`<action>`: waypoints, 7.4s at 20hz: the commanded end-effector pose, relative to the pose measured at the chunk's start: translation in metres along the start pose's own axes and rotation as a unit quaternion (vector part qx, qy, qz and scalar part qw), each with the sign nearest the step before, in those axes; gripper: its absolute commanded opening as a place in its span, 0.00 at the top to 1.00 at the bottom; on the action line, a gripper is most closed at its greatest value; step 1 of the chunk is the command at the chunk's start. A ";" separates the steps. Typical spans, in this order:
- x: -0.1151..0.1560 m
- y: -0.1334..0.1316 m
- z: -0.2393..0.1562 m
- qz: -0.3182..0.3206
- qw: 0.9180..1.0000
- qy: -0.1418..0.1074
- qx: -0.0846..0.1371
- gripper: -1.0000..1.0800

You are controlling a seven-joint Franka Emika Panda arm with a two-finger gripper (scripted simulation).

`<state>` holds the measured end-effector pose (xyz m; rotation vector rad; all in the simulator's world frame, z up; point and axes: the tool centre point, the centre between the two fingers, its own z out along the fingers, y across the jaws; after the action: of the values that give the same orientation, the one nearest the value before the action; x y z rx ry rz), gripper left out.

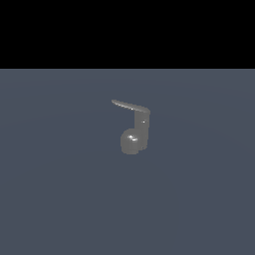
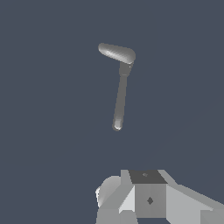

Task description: Turn on the faucet by rotating a designated handle.

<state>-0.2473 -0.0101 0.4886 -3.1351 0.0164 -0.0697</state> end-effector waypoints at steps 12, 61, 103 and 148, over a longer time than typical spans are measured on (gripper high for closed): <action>0.008 0.012 -0.006 0.004 1.000 0.009 0.004 1.00; 0.238 -0.025 0.176 0.522 0.847 -0.076 0.058 1.00; 0.306 -0.039 0.330 0.764 0.645 -0.012 -0.019 1.00; 0.195 -0.034 0.325 0.765 0.644 -0.012 -0.019 1.00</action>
<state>-0.0321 0.0312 0.1748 -2.0179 2.4004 -0.0055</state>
